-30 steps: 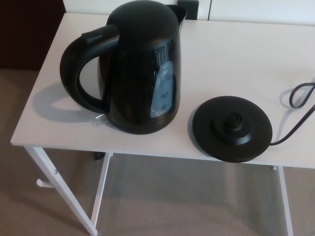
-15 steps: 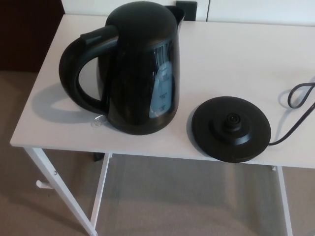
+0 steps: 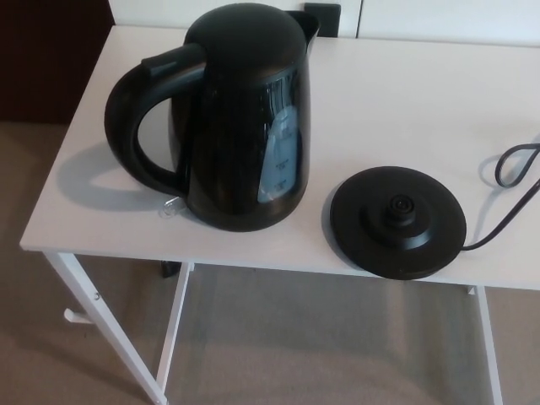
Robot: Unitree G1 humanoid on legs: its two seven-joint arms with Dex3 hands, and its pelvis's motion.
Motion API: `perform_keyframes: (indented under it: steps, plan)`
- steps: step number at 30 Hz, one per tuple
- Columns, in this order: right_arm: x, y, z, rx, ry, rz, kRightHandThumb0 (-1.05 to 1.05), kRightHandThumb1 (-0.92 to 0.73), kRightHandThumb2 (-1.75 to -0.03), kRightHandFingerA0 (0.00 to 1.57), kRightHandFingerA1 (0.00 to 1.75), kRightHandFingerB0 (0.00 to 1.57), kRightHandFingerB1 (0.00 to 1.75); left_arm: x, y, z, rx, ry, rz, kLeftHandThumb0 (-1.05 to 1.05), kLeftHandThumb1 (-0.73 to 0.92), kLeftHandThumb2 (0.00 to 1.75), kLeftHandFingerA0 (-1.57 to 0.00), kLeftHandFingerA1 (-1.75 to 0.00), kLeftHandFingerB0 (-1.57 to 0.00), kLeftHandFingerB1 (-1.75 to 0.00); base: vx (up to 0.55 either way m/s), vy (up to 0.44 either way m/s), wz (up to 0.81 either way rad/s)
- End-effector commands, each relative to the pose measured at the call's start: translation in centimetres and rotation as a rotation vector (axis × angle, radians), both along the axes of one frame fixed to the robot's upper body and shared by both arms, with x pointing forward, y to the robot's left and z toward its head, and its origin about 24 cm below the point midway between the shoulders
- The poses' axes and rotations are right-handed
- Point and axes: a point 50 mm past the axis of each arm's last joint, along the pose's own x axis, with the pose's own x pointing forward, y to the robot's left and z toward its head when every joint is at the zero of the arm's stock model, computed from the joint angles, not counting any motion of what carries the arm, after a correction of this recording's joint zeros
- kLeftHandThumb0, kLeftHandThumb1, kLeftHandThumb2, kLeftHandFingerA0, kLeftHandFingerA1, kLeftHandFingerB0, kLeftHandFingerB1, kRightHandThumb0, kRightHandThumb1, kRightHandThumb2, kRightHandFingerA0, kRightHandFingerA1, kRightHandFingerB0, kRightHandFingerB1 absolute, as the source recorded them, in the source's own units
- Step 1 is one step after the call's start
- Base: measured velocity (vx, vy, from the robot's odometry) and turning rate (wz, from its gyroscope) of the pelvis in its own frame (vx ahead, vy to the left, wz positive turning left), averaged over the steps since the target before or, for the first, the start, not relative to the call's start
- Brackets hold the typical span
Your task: The robot walk towards a table in front and uses its left hand to pick up the pot from the base and places it on the table
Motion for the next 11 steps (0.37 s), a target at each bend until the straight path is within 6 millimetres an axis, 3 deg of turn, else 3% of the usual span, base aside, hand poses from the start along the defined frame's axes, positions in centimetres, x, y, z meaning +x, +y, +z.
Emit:
perform_keyframes:
  steps: [1, 2, 5, 6, 11]
  plan:
    - [0.18, -0.95, 0.75, -0.015, -0.06, -0.035, -0.93, -0.65, -1.02, 0.19, 0.55, 0.11, 0.47, 0.74, 1.16, 1.22, 0.158, -0.149, -0.121, -0.79, 0.64, 1.04, 0.0, -0.23, 0.0, -0.19, 0.0, 0.0, 0.0]
    - [0.28, -0.95, 0.77, -0.012, -0.062, -0.036, -0.93, -0.65, -1.02, 0.19, 0.55, 0.11, 0.47, 0.88, 1.25, 1.28, 0.157, -0.154, -0.117, -0.84, 0.62, 0.84, 0.0, -0.21, 0.0, -0.18, 0.0, 0.0, 0.0]
    - [0.35, -0.96, 0.79, -0.011, -0.064, -0.037, -0.93, -0.65, -1.02, 0.19, 0.55, 0.12, 0.48, 0.99, 1.53, 1.39, 0.157, -0.164, -0.106, -0.84, 0.64, 0.86, 0.0, -0.19, 0.0, -0.16, 0.0, 0.0, 0.0]
    - [0.35, -0.96, 0.78, -0.01, -0.062, -0.037, -0.93, -0.65, -1.02, 0.19, 0.55, 0.12, 0.48, 0.99, 1.64, 1.39, 0.164, -0.163, -0.108, -0.8, 0.64, 1.04, 0.0, -0.22, 0.0, -0.18, 0.0, 0.0, 0.0]
    - [-0.06, -0.93, 0.66, -0.008, -0.053, -0.036, -0.93, -0.64, -1.02, 0.21, 0.56, 0.13, 0.48, 0.6, 1.85, 1.25, 0.168, -0.163, -0.096, -0.84, 0.66, 1.03, 0.0, -0.2, 0.0, -0.15, 0.0, 0.0, 0.0]
